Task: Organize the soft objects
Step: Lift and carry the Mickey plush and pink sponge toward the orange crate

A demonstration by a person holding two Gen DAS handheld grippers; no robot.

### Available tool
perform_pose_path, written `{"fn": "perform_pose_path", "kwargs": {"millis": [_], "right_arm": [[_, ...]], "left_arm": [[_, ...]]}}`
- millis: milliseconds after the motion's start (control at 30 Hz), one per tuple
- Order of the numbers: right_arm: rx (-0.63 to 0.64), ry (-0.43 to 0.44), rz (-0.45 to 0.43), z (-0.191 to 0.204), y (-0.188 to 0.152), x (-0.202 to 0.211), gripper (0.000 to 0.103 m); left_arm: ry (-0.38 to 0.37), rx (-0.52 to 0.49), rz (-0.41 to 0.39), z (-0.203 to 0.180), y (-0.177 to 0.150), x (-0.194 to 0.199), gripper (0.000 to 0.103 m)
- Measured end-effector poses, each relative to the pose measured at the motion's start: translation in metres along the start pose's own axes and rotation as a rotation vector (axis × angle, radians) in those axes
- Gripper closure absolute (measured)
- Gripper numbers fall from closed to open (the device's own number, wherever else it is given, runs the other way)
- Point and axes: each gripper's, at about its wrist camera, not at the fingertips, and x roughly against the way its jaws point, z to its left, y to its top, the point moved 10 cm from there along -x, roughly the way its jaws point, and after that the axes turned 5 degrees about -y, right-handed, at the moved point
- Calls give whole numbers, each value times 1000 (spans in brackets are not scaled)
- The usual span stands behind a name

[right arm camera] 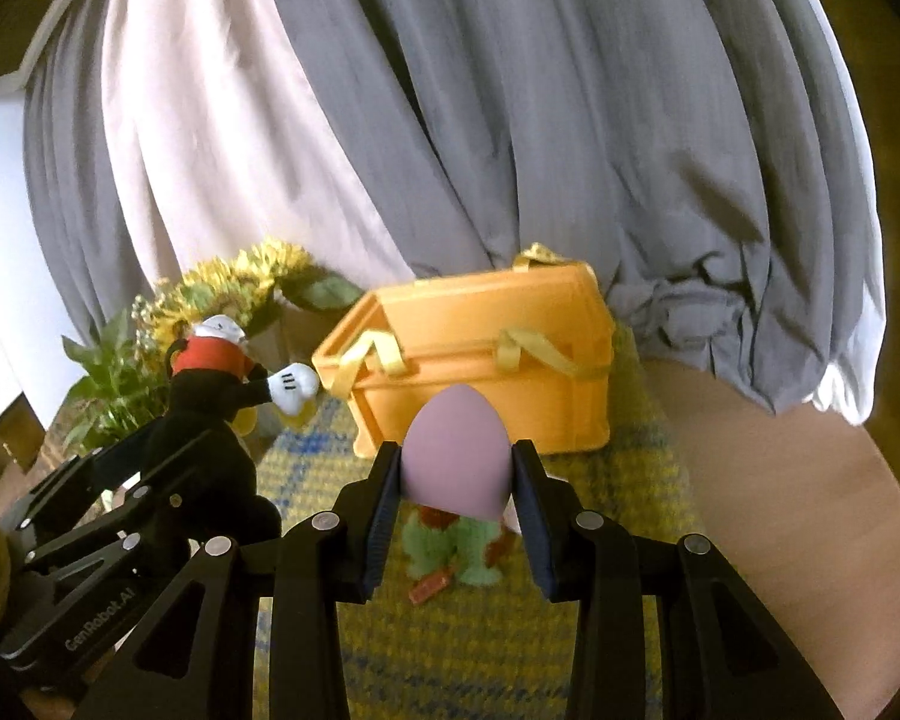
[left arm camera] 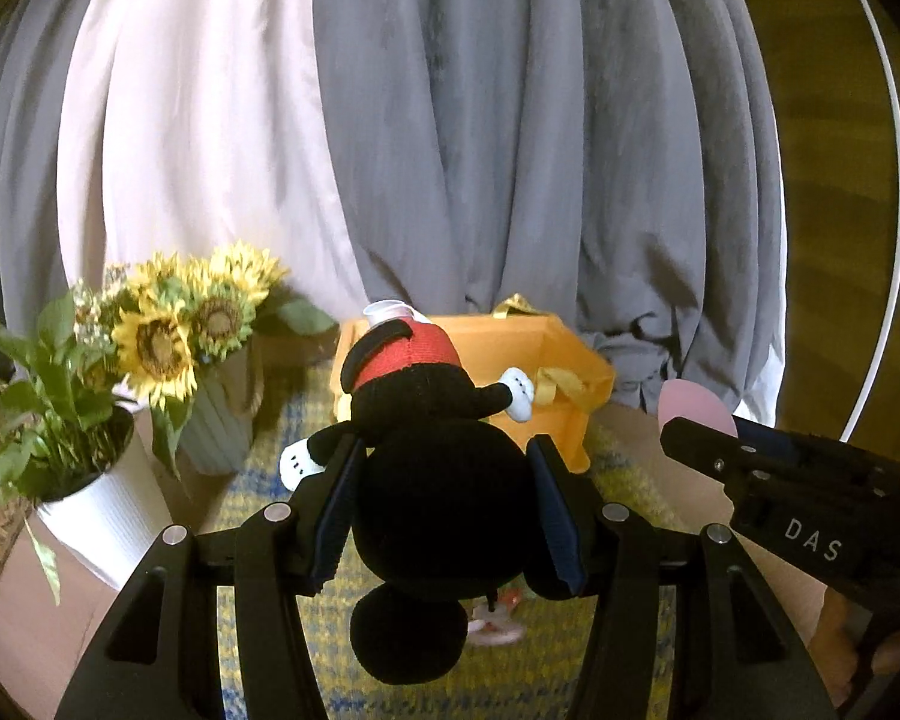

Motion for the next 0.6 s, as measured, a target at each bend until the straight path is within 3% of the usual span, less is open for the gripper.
{"fn": "perform_pose_path", "kwargs": {"millis": [600], "right_arm": [[5,-12,-137,-4,59,4,65]], "left_arm": [[-5,-54,-115,-4,55,-13,49]]}}
